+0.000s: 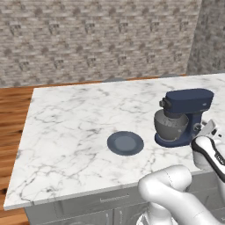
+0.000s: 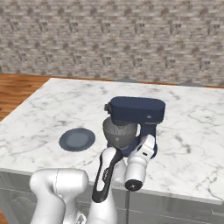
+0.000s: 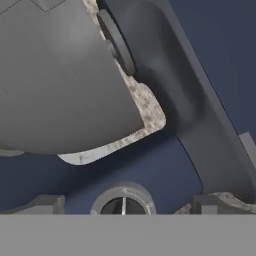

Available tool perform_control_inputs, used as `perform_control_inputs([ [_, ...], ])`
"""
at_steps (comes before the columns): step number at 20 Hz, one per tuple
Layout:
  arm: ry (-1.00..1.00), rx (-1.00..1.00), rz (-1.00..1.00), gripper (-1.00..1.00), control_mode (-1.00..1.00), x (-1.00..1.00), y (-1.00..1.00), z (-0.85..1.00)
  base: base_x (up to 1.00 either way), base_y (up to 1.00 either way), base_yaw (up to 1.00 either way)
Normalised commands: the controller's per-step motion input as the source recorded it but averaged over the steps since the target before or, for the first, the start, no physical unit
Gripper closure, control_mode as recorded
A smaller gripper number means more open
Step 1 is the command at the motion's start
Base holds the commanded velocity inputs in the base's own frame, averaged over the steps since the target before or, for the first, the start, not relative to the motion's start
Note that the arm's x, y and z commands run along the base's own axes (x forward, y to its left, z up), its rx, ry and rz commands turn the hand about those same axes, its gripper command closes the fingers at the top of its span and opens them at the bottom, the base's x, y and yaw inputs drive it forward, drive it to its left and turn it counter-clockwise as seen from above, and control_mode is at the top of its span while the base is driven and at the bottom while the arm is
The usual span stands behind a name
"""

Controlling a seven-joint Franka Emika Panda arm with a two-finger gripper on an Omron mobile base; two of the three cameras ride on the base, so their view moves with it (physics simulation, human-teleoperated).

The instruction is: Add butter and sugar cubes to the stand mixer bowl and then turn on the stand mixer to begin making frosting.

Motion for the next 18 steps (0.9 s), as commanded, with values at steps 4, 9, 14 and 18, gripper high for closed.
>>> perform_control_inputs([
  [4,0.00,0.01,0.00,-1.00,-1.00,0.02,-0.17,-0.13,0.00,0.00,0.00],
  [9,0.00,0.02,0.00,-1.00,-1.00,0.08,-0.12,-0.04,0.00,0.00,0.00],
  [14,0.00,0.02,0.00,-1.00,-1.00,0.10,-0.02,-0.01,0.00,0.00,0.00],
  [18,0.00,0.01,0.00,-1.00,-1.00,0.07,0.01,-0.01,0.00,0.00,0.00],
])
